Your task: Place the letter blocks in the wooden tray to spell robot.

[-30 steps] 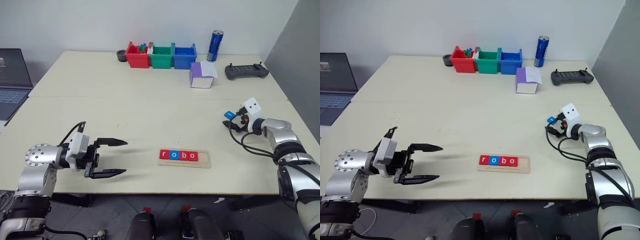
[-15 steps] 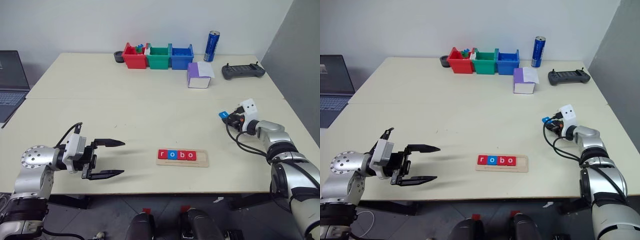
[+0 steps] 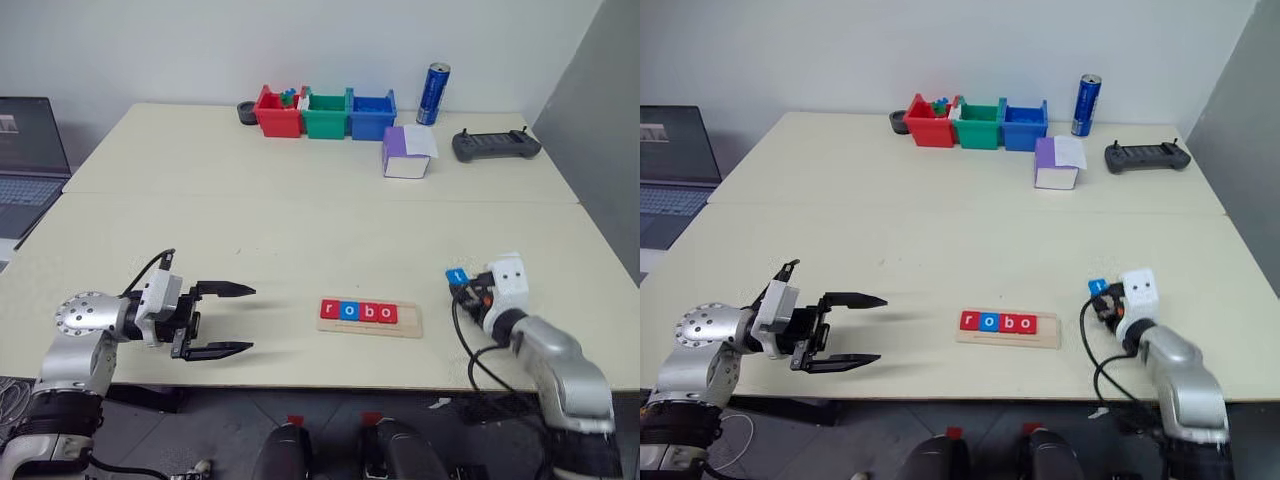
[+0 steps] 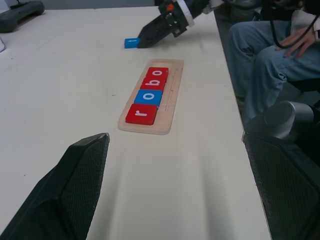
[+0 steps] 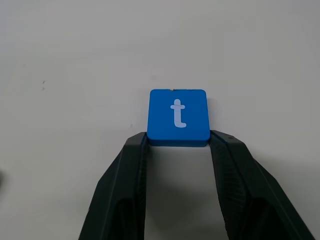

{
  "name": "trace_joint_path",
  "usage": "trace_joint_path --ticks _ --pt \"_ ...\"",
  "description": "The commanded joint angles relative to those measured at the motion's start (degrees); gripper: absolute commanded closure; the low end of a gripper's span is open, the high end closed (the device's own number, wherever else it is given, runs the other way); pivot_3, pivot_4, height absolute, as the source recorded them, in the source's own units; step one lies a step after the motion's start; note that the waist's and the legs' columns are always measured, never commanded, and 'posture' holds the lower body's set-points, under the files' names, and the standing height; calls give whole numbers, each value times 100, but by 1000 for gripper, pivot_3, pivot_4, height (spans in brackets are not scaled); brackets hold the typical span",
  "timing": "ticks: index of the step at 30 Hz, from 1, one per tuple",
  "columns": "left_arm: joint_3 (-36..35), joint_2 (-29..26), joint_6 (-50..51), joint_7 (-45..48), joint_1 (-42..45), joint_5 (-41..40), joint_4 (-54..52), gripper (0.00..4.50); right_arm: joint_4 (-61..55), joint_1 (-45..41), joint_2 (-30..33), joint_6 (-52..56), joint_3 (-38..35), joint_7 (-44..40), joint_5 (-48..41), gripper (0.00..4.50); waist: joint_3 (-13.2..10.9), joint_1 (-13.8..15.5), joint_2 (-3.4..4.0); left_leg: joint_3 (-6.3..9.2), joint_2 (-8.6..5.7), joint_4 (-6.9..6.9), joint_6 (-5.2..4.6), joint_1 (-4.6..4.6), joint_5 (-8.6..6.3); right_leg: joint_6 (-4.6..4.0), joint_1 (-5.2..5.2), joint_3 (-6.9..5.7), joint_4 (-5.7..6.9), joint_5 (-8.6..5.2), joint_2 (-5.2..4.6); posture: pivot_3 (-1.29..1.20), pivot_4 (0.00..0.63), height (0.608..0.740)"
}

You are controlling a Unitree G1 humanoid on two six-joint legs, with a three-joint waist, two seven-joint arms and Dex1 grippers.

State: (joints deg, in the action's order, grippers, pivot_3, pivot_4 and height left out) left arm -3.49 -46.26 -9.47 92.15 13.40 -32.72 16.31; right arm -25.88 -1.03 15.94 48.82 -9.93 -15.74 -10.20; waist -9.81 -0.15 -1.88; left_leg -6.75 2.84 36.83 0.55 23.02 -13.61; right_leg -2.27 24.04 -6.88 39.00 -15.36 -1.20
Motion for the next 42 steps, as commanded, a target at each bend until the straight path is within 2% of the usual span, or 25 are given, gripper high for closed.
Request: trace_joint_path --ticks 1,6,11,17,19,20,23,25,28,31,37,42 --pt "117 -54 -92 35 156 -140 43 0 -772 253 -189 599 69 533 127 3038 1 4 -1 2 0 2 -1 -1 0 2 -1 0 1 1 1 0 150 740" --pt "256 -60 -136 35 341 -162 160 0 -1193 399 -395 968 72 1009 297 3038 2 14 -3 6 -3 3 -3 2 2 5 -1 -2 -1 3 3 0 150 740" --pt "296 -73 -150 35 390 -188 174 0 -1240 420 -422 1095 130 1060 274 3038 2 12 -4 5 -6 2 -3 7 1 5 0 0 -8 2 3 0 150 740" --pt "229 -125 -139 35 349 -199 134 0 -1148 123 -332 1168 30 1068 237 991 2 3 -5 6 -5 2 -4 5 1 6 1 -1 -7 3 3 0 150 740" --pt "176 -135 -139 35 315 -187 127 0 -1239 54 -126 1155 -39 905 164 309 1 4 -5 8 -5 1 -4 5 1 6 1 -2 -6 2 5 0 150 740" --pt "146 -138 -140 35 301 -176 129 0 -1269 20 72 1099 -128 725 93 38 1 4 -4 8 -5 0 -4 6 1 6 3 -2 -7 2 5 0 150 740" --pt "85 -140 -151 35 344 -135 158 0 -1039 -78 952 707 -578 -262 -298 38 -2 9 -4 8 -8 2 -5 12 0 6 4 -2 -10 2 5 0 150 740" --pt "62 -125 -144 35 462 -100 242 0 -350 -237 1679 285 -873 -1185 -651 38 -4 14 -9 9 -10 5 -10 13 -3 6 2 -3 -14 3 3 0 150 740" --pt "85 -111 -106 35 590 -62 316 0 829 -322 2856 -1063 -469 -3186 -835 38 -8 20 -14 11 -12 6 -15 12 -5 6 0 -6 -16 3 3 0 150 740" --pt "75 -115 -85 35 593 -56 294 0 2060 -657 3578 -2371 166 -4796 -711 38 -12 -2 -19 17 -8 0 -15 11 -6 5 0 -11 -22 1 12 0 150 740" --pt "-109 -106 -11 34 412 -33 55 0 4783 -2256 3688 -4728 1248 -5812 273 38 -23 -20 -19 11 -6 7 -14 9 -5 5 2 -6 -12 2 15 0 150 740" --pt "-266 -101 69 -39 129 -26 -227 0 5965 -3076 3400 -5596 1739 -6161 685 38 -24 6 -19 1 -2 7 -11 9 -3 5 2 -4 -11 2 12 0 150 740"
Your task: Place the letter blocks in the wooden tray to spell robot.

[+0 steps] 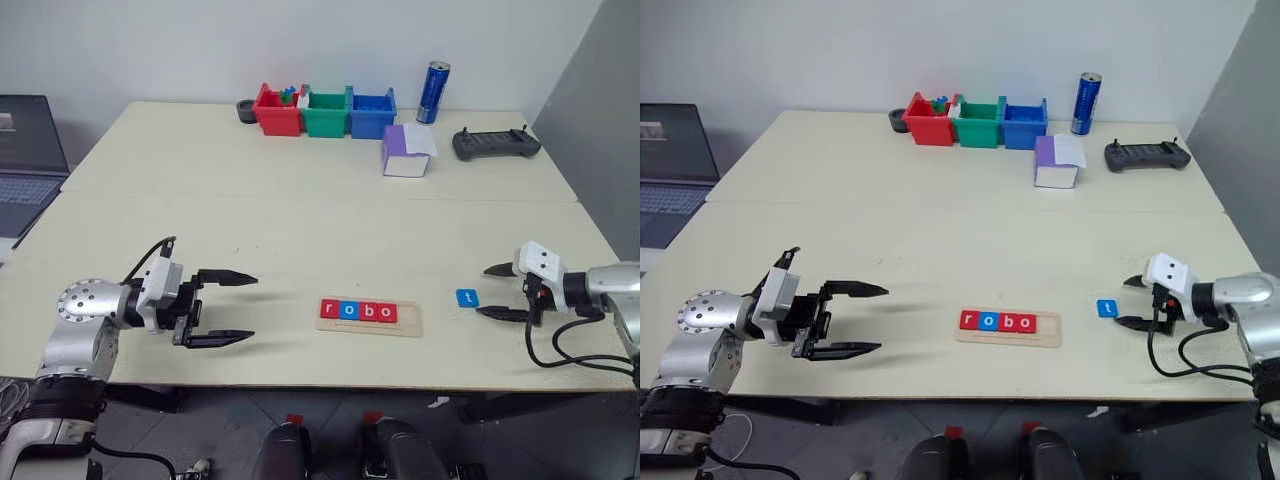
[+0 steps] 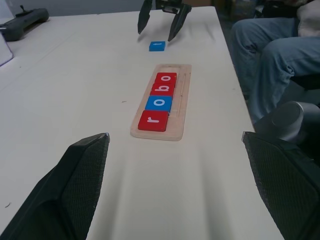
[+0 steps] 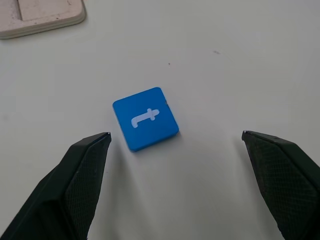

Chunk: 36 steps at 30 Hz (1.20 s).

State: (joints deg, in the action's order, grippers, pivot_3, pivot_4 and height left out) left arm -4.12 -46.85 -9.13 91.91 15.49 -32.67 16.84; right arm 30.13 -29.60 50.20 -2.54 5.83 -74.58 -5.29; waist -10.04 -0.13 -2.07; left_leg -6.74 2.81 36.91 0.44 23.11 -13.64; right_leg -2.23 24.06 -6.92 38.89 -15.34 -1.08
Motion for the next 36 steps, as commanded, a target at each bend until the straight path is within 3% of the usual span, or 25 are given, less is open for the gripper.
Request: trace_joint_path --ticks 1,6,7,10,17,21,27,31,36 --pt "-223 -37 51 -27 -102 -25 -311 0 504 -283 -41 -577 232 -347 253 38 0 5 0 -1 1 0 0 1 0 0 0 0 0 0 -1 0 150 740" --pt "-335 -66 132 -62 -204 -18 -453 0 1299 -587 -246 -1013 508 -434 565 38 2 9 -3 -6 0 7 0 -5 0 -1 -9 0 1 0 -8 0 150 740" --pt "-361 -75 151 -58 -220 -16 -470 0 1442 -642 -294 -1093 522 -406 598 203 3 10 -4 -6 -1 7 0 -12 0 -1 -17 0 1 1 -9 0 150 740" --pt "-436 -100 191 -42 -260 -5 -504 0 1663 -735 -401 -1129 499 -447 561 835 8 -1 -13 -4 2 7 0 -37 0 -1 -41 -1 0 0 -9 0 150 740" --pt "-437 -63 206 -14 -120 70 -396 0 1288 -721 -338 -698 348 -816 315 3044 9 3 -13 -1 3 11 -1 -55 0 4 -58 -1 4 4 -9 0 150 740" --pt "-435 -10 148 -18 16 144 -266 0 -18 -748 -254 823 342 -661 267 3040 3 -1 -3 -1 4 8 1 -37 1 0 -39 0 8 2 -9 0 150 740" --pt "-484 4 124 -32 -22 155 -284 0 -3134 -257 -293 2999 349 -264 -166 3040 -1 13 7 -3 8 0 3 -8 1 -5 0 -3 18 -1 -8 0 150 740" --pt "-483 34 133 -41 -109 142 -330 0 -4226 48 -233 3575 616 -202 -276 3040 -2 31 6 -2 5 3 3 -1 -2 -5 -1 -5 8 -1 -10 0 150 740" --pt "-422 98 112 -41 -24 177 -282 0 -4349 134 -253 3548 1026 -7 -44 3040 -2 40 5 -3 -3 8 0 3 -4 -4 -1 -4 4 -1 -19 0 150 740"
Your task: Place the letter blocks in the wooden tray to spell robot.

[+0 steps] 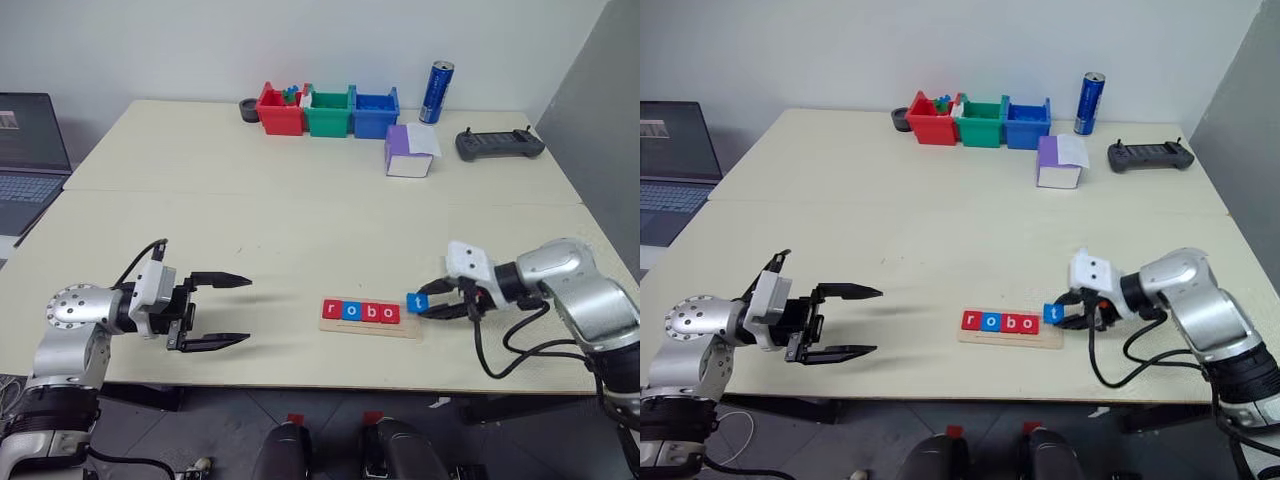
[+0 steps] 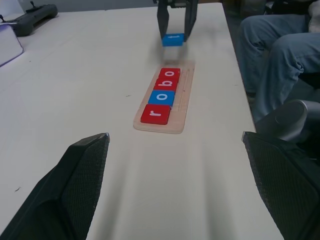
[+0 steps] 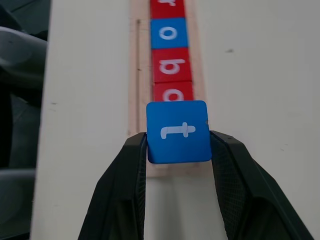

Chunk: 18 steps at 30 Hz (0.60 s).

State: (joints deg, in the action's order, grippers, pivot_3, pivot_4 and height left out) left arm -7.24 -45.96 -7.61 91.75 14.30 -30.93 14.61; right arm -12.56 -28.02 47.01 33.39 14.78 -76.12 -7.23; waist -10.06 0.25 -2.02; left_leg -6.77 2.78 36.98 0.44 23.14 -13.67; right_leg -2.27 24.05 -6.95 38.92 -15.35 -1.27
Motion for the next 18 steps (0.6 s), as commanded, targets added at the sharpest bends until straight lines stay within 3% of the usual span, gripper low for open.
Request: trace_joint_path --ticks 1,18 --pt "-104 18 -38 -27 103 7 -64 0 -14 -41 55 -91 205 190 210 3040 0 1 0 0 0 0 0 0 0 0 1 0 1 0 0 0 150 740" --pt "-217 36 -55 -78 -106 -5 -190 0 974 -634 -155 -659 738 53 486 3040 0 -17 0 -1 3 -1 1 -1 1 0 2 0 4 0 4 0 150 740"
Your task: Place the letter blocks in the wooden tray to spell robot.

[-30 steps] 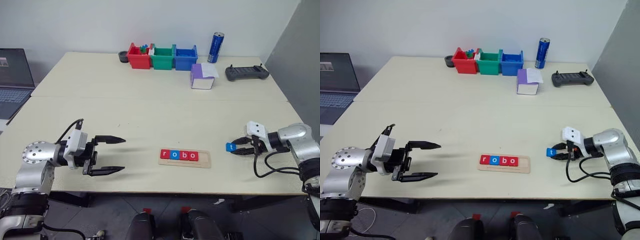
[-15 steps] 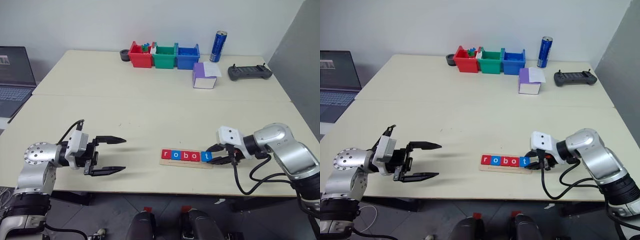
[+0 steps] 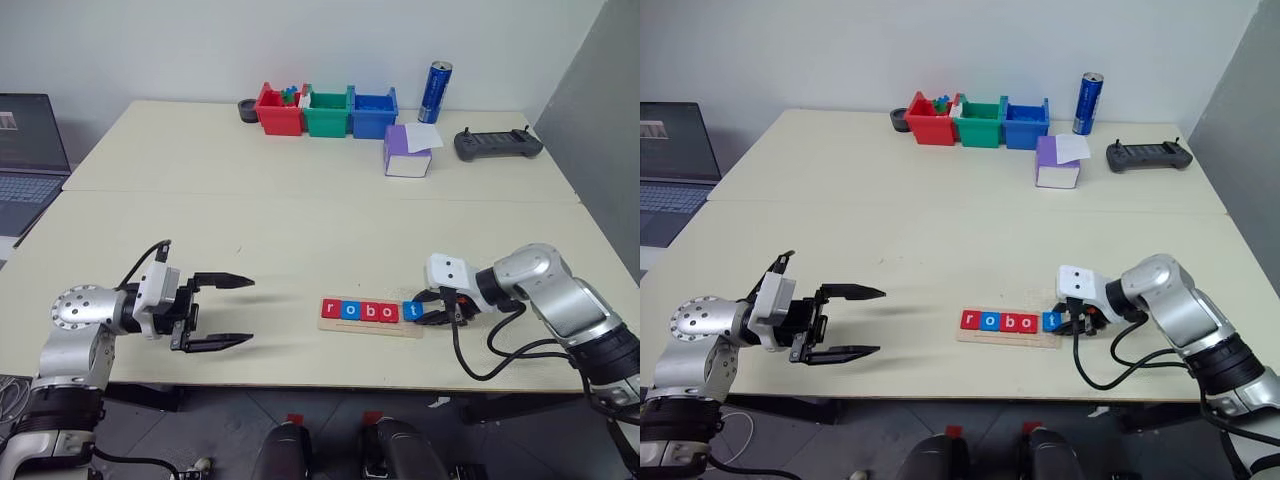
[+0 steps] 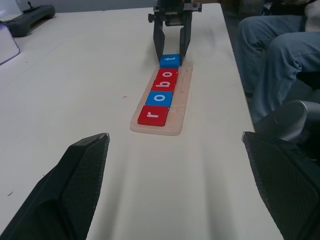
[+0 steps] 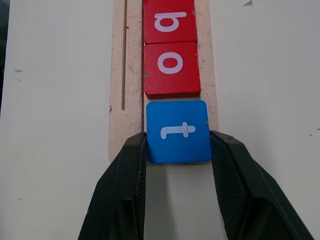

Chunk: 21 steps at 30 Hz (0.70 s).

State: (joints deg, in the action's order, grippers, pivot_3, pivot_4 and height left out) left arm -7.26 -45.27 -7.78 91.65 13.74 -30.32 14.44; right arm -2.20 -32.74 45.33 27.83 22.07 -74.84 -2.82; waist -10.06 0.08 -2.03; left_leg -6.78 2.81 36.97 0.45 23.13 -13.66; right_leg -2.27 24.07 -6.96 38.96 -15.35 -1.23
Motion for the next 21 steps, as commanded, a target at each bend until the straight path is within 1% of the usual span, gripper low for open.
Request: trace_joint_path --ticks 1,21 --pt "-221 -36 -40 -74 -61 -67 -179 0 -68 -173 16 -94 25 -99 44 3040 0 0 0 0 0 0 0 0 0 0 0 0 0 0 0 0 150 740" --pt "-258 -44 -49 -101 -100 -55 -204 0 -158 -276 -121 23 122 -29 85 3040 0 -3 0 0 1 0 0 0 0 0 0 0 1 0 0 0 150 740"
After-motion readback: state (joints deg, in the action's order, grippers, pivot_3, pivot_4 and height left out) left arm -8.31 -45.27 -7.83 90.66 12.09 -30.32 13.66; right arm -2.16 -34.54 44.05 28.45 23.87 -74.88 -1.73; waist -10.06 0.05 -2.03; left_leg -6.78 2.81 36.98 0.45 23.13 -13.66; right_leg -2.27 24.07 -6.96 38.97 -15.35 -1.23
